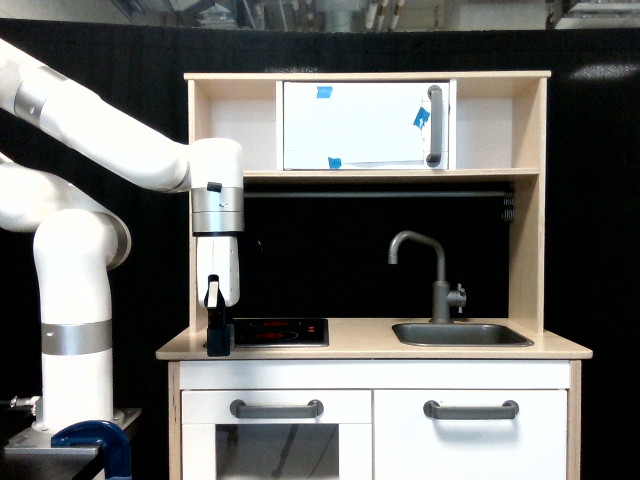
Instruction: Turn on the faucet
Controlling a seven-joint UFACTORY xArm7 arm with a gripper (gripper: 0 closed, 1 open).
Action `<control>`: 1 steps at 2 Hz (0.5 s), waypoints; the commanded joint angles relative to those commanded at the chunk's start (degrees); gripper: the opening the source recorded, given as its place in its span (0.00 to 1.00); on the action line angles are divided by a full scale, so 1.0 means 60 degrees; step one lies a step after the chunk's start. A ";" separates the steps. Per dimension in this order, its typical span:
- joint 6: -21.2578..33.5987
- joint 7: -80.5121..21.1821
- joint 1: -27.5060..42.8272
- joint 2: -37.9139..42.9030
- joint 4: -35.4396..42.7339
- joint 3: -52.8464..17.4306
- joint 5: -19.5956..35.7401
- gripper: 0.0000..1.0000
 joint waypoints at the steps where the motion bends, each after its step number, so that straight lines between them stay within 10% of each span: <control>1: -0.0808 -0.1076 0.0193 0.1810 0.0855 -0.0304 -0.0329 1.00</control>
